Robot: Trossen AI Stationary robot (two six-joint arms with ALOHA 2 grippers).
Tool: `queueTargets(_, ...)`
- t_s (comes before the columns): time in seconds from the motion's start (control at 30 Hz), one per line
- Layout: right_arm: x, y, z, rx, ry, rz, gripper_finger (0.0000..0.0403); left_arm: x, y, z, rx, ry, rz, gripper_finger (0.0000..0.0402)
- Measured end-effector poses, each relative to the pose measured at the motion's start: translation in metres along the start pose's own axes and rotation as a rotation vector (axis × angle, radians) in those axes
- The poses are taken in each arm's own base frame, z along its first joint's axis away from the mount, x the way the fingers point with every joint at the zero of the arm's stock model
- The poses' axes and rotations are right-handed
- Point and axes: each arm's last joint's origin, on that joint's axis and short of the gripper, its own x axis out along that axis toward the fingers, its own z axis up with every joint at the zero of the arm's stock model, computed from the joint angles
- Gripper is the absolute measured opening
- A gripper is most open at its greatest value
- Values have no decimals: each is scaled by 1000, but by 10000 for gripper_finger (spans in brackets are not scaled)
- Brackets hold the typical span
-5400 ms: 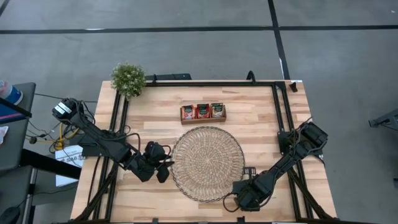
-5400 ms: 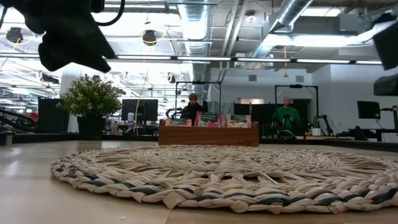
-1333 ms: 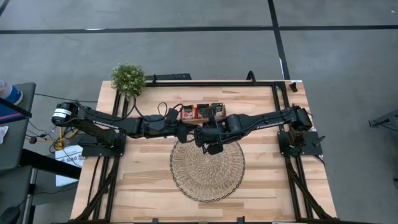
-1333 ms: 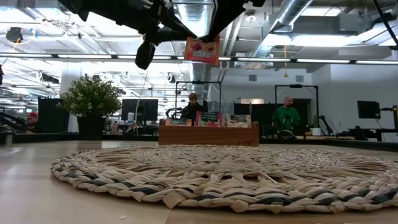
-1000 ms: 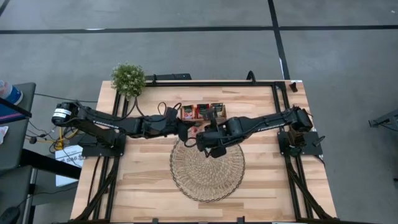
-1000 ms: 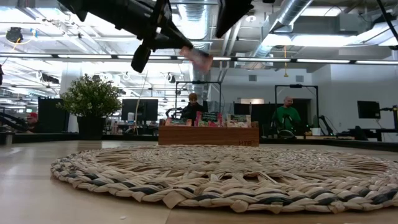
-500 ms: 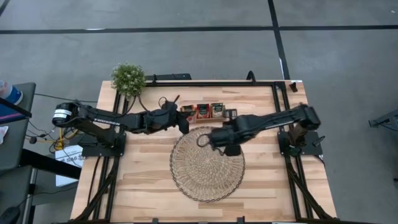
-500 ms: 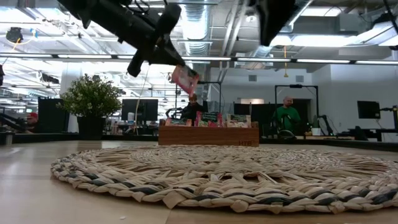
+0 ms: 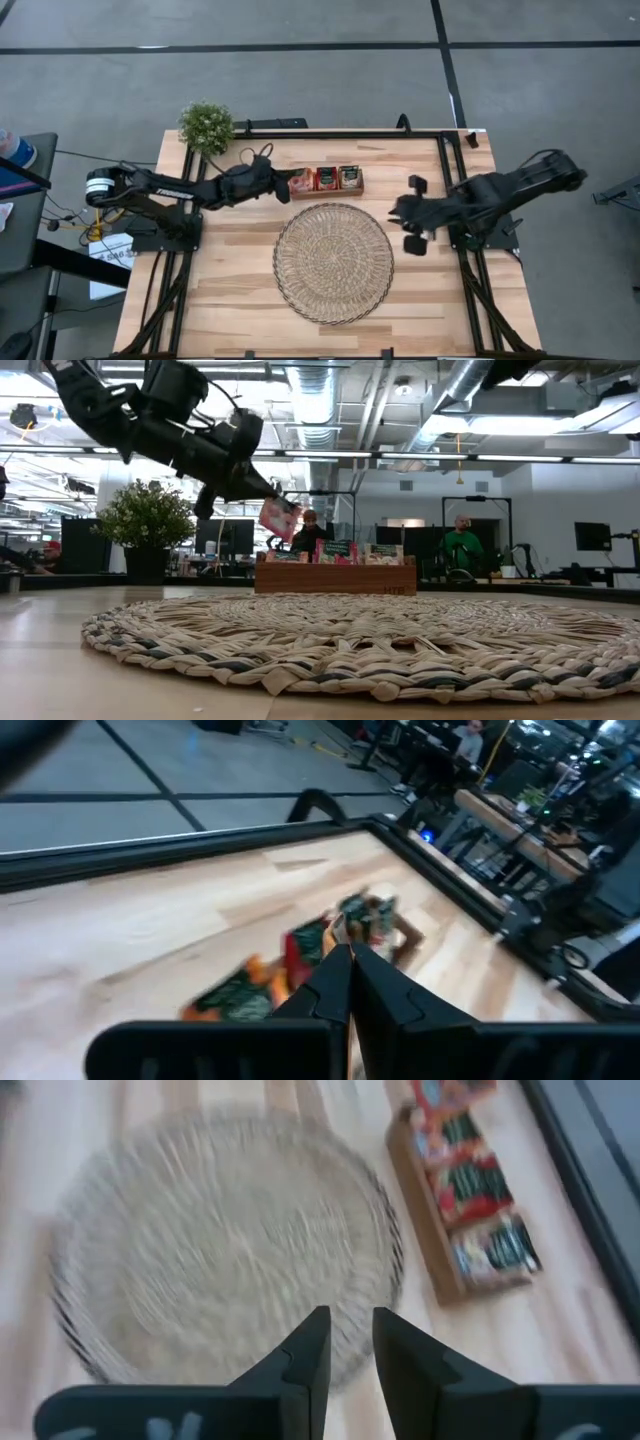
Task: Pick & Place Tea
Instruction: Put the orange tea bag into the left section of the wooden organizer
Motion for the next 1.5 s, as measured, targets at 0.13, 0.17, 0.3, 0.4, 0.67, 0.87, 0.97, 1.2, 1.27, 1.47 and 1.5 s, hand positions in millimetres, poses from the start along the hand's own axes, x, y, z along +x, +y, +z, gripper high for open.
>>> queueTargets(0.13, -12, -6, -18, 86, -185, 65, 71, 7, 11, 3, 27, -19, 6, 0)
queueTargets(0.17, -15, -8, -21, 107, -224, 79, 71, 10, 13, 3, 33, -26, 10, 0)
queueTargets(0.3, -18, -13, -32, 145, -289, 95, 71, 28, 22, -5, 56, -13, 19, 0)
queueTargets(0.4, -18, -14, -35, 144, -286, 95, 71, 45, 25, -11, 64, 28, 23, 0)
queueTargets(0.67, -17, -14, -35, 139, -274, 92, 71, 64, 23, -9, 111, 36, 7, 0)
queueTargets(0.87, -17, -14, -36, 134, -269, 90, 71, 61, 23, -9, 139, 84, 7, 0)
queueTargets(0.97, -16, -14, -36, 129, -267, 89, 71, 61, 25, -12, 146, 119, 25, 0)
queueTargets(1.2, -16, -14, -36, 126, -264, 90, 71, 61, 26, -11, 224, 91, 78, 0)
queueTargets(1.27, -16, -14, -36, 126, -263, 91, 71, 61, 27, -12, 240, 99, 79, 0)
queueTargets(1.47, -16, -14, -36, 125, -263, 90, 71, 60, 30, -17, 277, 162, 100, 0)
queueTargets(1.5, -16, -14, -36, 125, -263, 90, 71, 60, 30, -17, 285, 163, 100, 0)
